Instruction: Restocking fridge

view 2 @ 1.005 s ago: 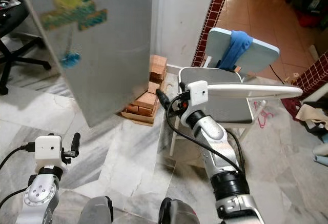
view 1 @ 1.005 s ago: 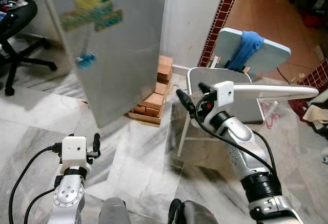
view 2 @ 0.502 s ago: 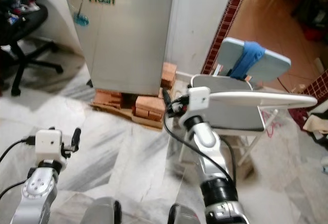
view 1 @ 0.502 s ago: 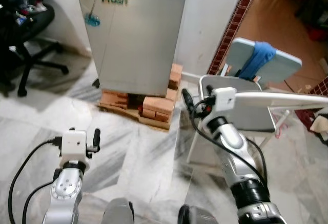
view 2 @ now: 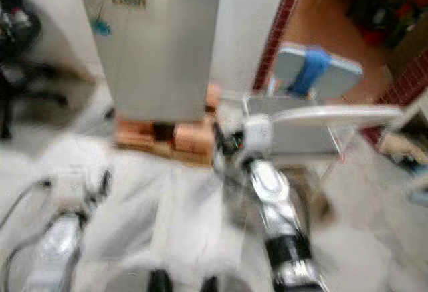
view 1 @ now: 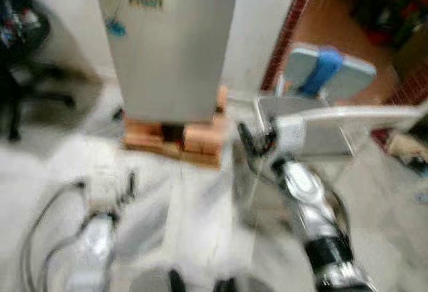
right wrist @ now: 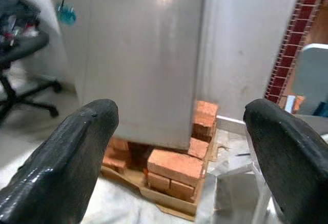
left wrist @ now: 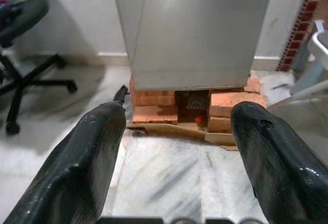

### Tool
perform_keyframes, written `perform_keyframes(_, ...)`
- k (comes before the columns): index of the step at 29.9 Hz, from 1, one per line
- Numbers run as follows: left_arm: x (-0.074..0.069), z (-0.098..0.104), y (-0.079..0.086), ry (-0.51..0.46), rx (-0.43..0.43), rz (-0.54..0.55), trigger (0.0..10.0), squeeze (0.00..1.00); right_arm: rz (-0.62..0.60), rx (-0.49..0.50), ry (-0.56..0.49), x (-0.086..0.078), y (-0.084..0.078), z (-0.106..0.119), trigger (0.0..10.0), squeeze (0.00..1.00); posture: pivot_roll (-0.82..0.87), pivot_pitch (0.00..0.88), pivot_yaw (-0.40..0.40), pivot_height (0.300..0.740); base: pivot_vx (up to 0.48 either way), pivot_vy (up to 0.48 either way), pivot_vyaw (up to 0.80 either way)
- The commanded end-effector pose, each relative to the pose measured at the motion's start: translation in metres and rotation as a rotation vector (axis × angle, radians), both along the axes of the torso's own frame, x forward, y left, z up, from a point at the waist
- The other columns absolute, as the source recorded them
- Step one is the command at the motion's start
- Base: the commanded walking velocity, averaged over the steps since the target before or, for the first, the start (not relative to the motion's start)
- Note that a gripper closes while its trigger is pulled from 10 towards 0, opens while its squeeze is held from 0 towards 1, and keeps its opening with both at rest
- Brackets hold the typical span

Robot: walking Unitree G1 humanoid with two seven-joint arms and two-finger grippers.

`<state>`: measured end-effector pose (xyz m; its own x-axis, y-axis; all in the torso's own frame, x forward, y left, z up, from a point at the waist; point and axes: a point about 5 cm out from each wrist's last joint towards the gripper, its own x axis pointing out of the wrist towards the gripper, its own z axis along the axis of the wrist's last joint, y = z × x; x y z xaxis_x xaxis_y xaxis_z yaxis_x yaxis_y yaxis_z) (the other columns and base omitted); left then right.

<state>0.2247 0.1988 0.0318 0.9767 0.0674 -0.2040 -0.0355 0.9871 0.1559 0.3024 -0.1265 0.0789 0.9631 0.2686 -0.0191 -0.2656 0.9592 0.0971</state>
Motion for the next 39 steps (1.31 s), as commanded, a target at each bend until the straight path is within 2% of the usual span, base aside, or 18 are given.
perform_keyframes(1,0.006,0.005,0.005,-0.022,0.008,0.007,10.0,0.00,0.011,0.007,-0.034,0.005,0.007,0.008,10.0,0.00,0.13,0.074,-0.065,0.740,0.000,0.476,-0.80)
perform_keyframes(14,0.021,0.015,0.003,-0.075,0.033,-0.008,10.0,0.00,0.032,-0.008,-0.065,0.014,0.018,0.014,10.0,0.00,0.14,0.094,-0.059,0.740,0.000,0.474,-0.80)
perform_keyframes(17,0.028,0.025,-0.001,-0.114,0.035,-0.022,10.0,0.00,0.035,-0.031,-0.072,0.017,0.019,0.016,10.0,0.00,0.15,0.107,-0.045,0.740,0.000,0.472,-0.80)
perform_keyframes(18,0.028,0.028,-0.001,-0.122,0.033,-0.027,10.0,0.00,0.038,-0.036,-0.076,0.017,0.020,0.016,10.0,0.00,0.15,0.116,-0.020,0.740,0.000,0.472,-0.80)
perform_keyframes(20,0.027,0.029,0.000,-0.124,0.034,-0.026,10.0,0.00,0.034,-0.034,-0.073,0.014,0.021,0.014,10.0,0.00,0.15,0.116,-0.019,0.740,0.000,0.476,-0.80)
perform_keyframes(28,0.023,0.022,-0.002,-0.113,0.045,-0.026,10.0,0.00,-0.031,-0.001,-0.005,0.013,0.010,-0.002,10.0,0.00,0.16,0.070,-0.060,0.740,0.000,0.478,-0.80)
perform_keyframes(33,0.019,0.014,0.004,-0.094,0.028,-0.005,10.0,0.00,-0.069,0.013,0.058,0.013,0.003,-0.014,10.0,0.00,0.16,0.042,-0.092,0.740,0.000,0.456,-0.80)
perform_keyframes(36,0.018,0.008,0.004,-0.070,0.023,-0.033,10.0,0.00,-0.069,0.028,0.102,0.013,0.005,-0.020,10.0,0.00,0.16,0.011,-0.106,0.740,0.000,0.480,-0.80)
perform_keyframes(39,0.022,0.010,0.003,-0.072,0.033,-0.044,10.0,0.00,-0.030,0.013,0.062,0.017,0.012,-0.013,10.0,0.00,0.16,0.027,-0.095,0.740,0.000,0.480,-0.80)
